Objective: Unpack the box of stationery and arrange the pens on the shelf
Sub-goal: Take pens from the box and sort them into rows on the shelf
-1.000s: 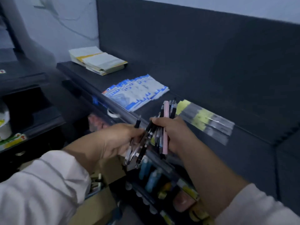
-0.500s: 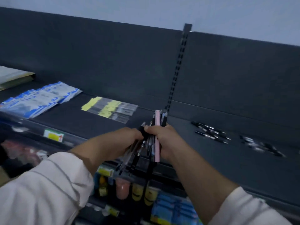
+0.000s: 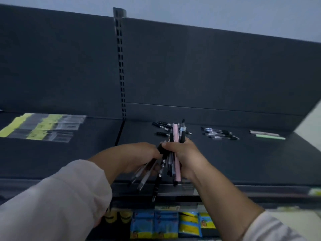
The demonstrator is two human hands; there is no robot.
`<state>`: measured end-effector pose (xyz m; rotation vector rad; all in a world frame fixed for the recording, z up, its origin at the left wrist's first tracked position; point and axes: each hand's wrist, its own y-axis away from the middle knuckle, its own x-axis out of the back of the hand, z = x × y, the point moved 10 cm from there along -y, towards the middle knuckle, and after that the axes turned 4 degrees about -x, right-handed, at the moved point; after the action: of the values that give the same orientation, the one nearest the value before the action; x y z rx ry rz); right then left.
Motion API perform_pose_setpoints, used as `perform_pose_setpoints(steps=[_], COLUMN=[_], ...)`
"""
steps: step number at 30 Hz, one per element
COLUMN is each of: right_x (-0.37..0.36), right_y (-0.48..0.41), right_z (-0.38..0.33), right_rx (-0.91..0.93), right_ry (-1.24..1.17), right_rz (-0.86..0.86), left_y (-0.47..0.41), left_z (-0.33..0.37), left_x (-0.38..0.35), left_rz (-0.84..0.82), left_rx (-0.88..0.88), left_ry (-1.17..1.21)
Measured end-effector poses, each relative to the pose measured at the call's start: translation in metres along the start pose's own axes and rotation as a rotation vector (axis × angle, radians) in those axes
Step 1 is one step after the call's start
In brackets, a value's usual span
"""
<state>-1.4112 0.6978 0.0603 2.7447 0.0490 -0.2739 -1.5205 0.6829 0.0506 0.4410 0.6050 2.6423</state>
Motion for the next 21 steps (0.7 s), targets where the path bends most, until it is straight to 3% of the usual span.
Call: perform_pose_setpoints(steps=[5, 13, 17, 19, 21], right_x=[0.057, 0.162, 0.213, 0.247, 0.280], right_y=[-0.026, -0.048, -0.056, -0.065, -0.076], right_z=[-0.009, -0.018, -0.022, -0.025, -0.027], right_rx=[-0.049, -0.058, -0.068, -0.083, -0.106], right_ry=[-0.081, -0.237, -0.250, -0.258, -0.281], right_rz=[0.185, 0.415, 0.447, 0.473, 0.484], left_y=[-0.043, -0.100, -0.132, -0.149, -0.167], left_z=[0.029, 0.053, 0.083, 0.104, 0.120], left_x=[-0.009, -0.057, -0.094, -0.104, -0.112], left_rz=[-0.095, -0.259, -0.161, -0.037, 0.111], left_rx=[-0.120, -0.094, -0.200, -0.271, -0.333], left_ry=[-0.263, -0.291, -0.672, -0.957, -1.079])
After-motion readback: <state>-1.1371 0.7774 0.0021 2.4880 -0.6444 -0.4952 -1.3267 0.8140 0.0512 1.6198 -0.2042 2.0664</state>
